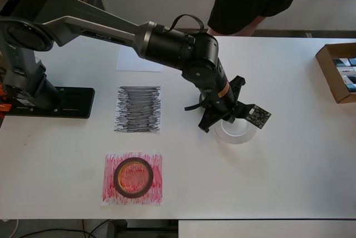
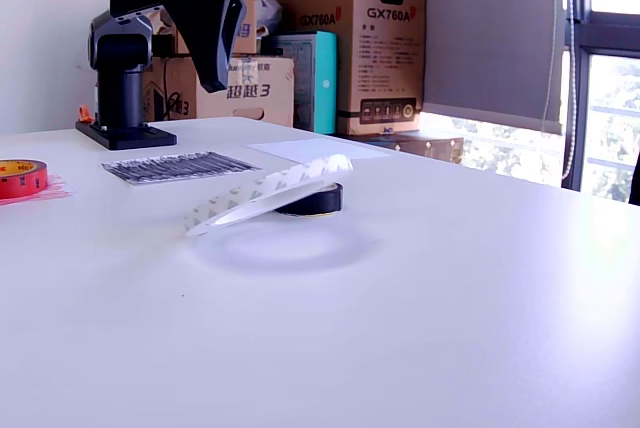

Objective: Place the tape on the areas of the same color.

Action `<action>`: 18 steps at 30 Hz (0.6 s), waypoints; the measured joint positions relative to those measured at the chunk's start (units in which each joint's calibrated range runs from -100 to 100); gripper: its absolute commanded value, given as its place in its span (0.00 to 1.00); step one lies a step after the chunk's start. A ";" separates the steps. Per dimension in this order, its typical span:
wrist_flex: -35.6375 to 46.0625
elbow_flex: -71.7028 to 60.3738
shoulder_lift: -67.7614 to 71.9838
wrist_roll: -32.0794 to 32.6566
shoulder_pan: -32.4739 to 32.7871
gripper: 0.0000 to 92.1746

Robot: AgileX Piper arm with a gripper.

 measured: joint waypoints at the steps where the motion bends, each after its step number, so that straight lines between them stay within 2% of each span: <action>1: -0.02 -0.56 0.00 0.00 0.00 0.00; 12: -0.02 -1.15 0.25 -1.00 -1.38 0.00; 18: 0.16 -1.15 1.46 -4.39 -1.69 0.00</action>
